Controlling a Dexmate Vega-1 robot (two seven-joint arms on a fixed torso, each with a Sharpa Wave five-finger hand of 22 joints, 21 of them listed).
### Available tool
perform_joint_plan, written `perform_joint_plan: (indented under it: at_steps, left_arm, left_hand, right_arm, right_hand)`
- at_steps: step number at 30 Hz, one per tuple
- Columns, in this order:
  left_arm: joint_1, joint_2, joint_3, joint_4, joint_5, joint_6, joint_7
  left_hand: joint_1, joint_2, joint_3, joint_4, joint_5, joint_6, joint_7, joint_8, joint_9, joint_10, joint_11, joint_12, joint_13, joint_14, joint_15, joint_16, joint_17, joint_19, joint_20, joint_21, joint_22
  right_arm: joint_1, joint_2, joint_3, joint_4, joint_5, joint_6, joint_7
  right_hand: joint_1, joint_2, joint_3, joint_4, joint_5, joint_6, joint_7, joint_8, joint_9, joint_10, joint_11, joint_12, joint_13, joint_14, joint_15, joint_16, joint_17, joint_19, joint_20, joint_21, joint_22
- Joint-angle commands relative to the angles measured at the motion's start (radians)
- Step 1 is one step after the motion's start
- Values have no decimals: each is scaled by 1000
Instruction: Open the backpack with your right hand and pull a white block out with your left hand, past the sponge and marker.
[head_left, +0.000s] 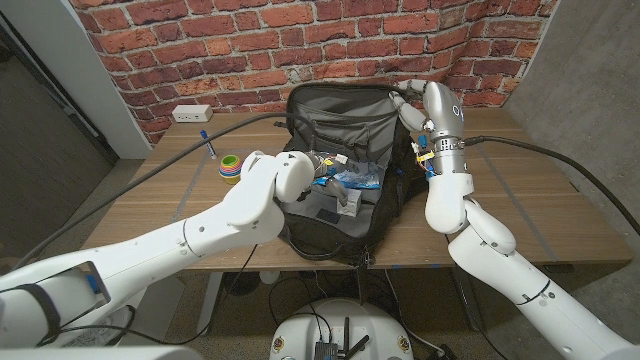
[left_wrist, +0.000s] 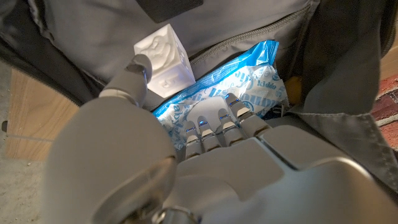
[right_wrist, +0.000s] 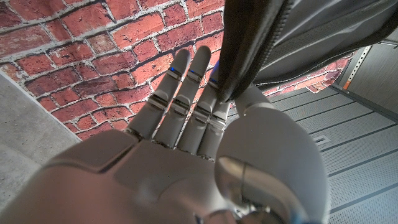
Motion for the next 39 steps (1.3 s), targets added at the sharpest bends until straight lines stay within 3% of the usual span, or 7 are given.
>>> perform_joint_plan:
  at_steps: [1,25,30,39]
  left_arm:
    - [13,-64,-24,55,117,-84,-125]
    - [86,-140,-105,128,144,-219,-129]
    - [103,-145,-112,123,146,-234,-115]
    - [123,-156,-122,120,155,-239,-121]
  left_hand:
    - [15,1,-4,1,1,-3,-1,2,3,6,-8,2,3,2,-91,6,2,-9,-52,2,4]
    - [50,16,-34,7,5,85,10,41,6,72,-18,23,5,73,-120,22,2,7,-64,10,4]
    - [60,20,-46,8,6,115,9,50,7,107,-26,29,5,116,-139,27,1,21,-83,13,4]
    - [68,23,-58,9,8,144,13,57,7,135,-27,31,5,146,-151,27,1,36,-93,15,4]
  right_arm:
    - [11,4,-8,9,2,-5,-6]
    - [9,0,-13,0,-1,-10,-10]
    - [5,-1,-10,-5,0,-9,-12]
    - [-8,-4,-5,-16,-4,-9,-17]
  right_hand:
    - [-1,8,6,5,6,9,-1,5,1,6,-2,-4,5,11,-69,-1,4,-9,-122,5,0]
    - [-1,9,7,3,7,10,-1,-1,2,5,0,-9,9,12,-71,-5,9,-13,-123,15,-1]
    - [-2,9,7,4,8,12,0,-2,2,5,0,-10,10,12,-69,-7,11,-14,-123,19,-1]
    - [-3,8,7,4,8,12,-2,-5,2,6,-1,-12,11,14,-69,-7,13,-16,-123,23,-2]
